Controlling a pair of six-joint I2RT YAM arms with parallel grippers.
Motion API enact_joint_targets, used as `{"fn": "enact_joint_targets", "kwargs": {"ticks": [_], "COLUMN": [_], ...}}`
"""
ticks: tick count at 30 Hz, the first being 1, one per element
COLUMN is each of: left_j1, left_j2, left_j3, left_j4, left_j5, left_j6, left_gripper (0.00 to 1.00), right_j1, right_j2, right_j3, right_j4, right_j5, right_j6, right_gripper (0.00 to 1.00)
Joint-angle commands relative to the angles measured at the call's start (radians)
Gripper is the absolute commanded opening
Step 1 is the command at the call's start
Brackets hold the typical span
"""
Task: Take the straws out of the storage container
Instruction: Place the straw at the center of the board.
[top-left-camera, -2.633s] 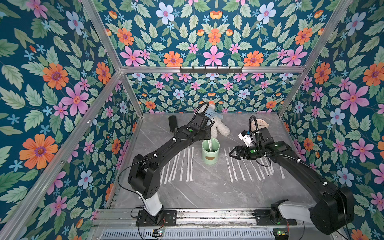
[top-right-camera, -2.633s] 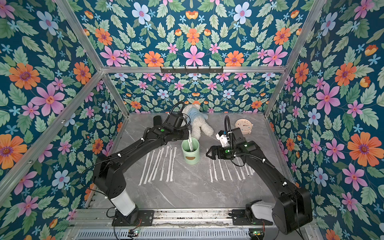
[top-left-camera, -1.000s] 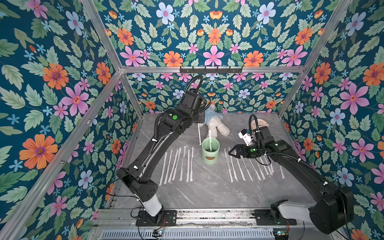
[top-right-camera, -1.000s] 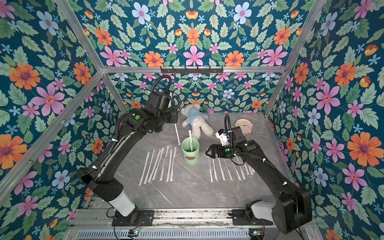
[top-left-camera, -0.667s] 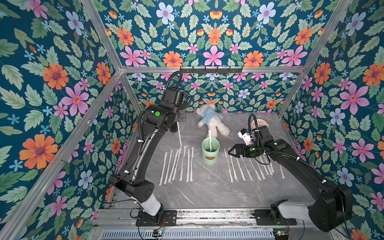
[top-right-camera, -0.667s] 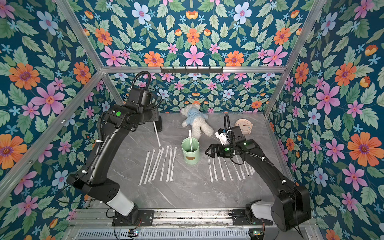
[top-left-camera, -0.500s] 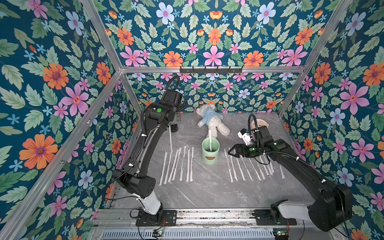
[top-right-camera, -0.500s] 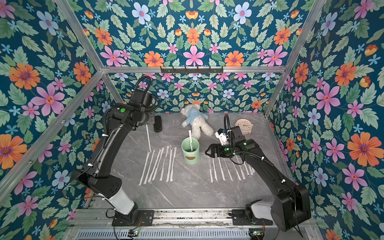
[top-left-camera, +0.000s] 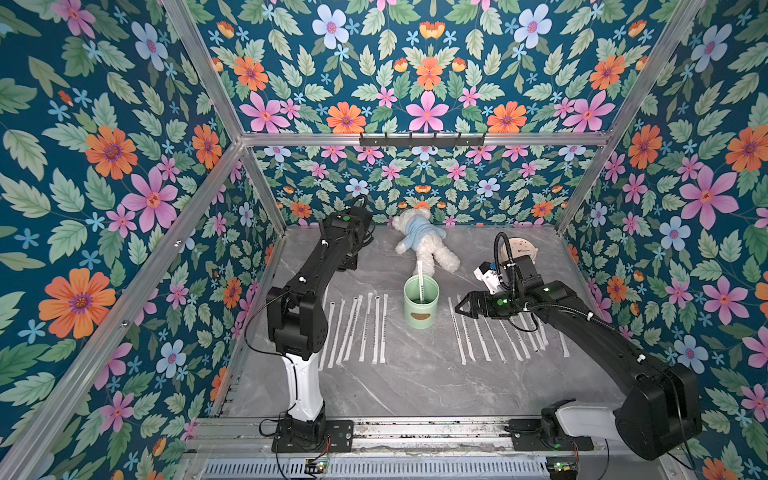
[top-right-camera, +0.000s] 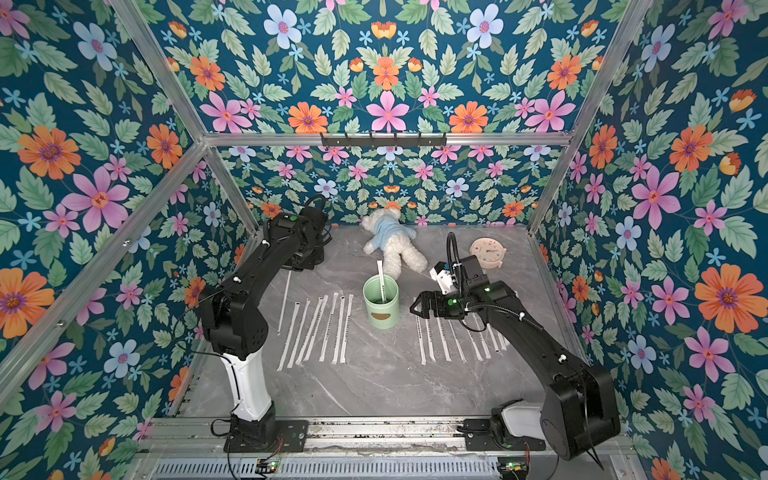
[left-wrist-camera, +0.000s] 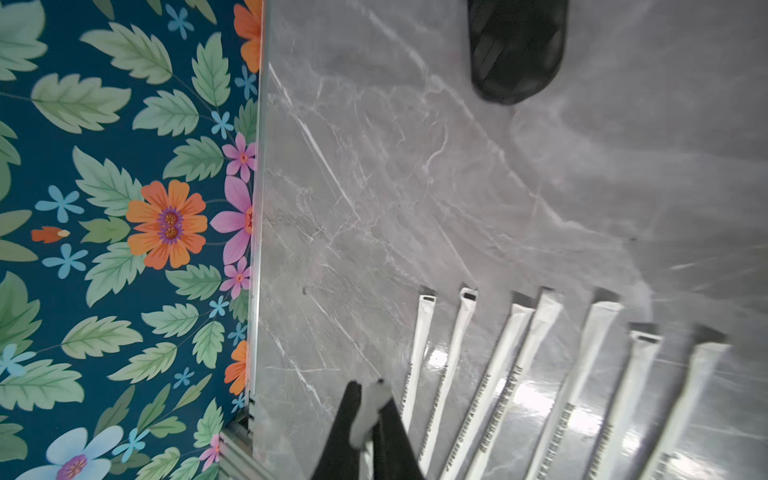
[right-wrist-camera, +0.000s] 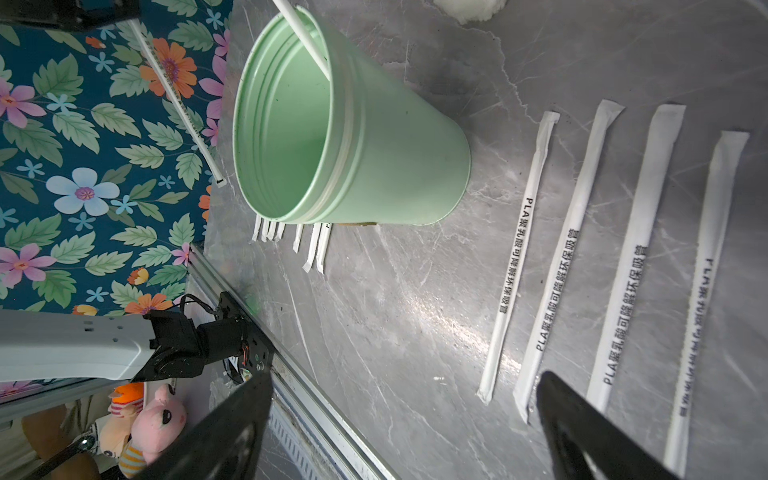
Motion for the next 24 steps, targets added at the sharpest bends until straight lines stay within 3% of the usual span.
{"fn": "enact_joint_targets", "kwargs": {"ticks": [1, 9, 24], "left_j1": [0.014, 0.05, 0.082], "left_j2": [0.017, 0.026, 0.074], "left_j3": [-0.061, -0.262, -0.337], "left_j4": [-0.01, 0.087, 0.154], "left_j5": [-0.041, 0.001, 0.031], "left_j6": [0.007, 0.004, 0.015], "left_gripper": [0.11, 0.11, 0.11], "right_j1": [0.002, 0.002, 0.002], "right_j2": [0.009, 0.022, 0.023], "right_j3": [0.002, -0.003, -0.017], "right_j4": [0.032, 0.043, 0.056], "right_j5": [-0.011, -0.024, -0.026], "right_j6": [0.006, 0.001, 0.002], "right_gripper": [0.99, 0.99, 0.99]}}
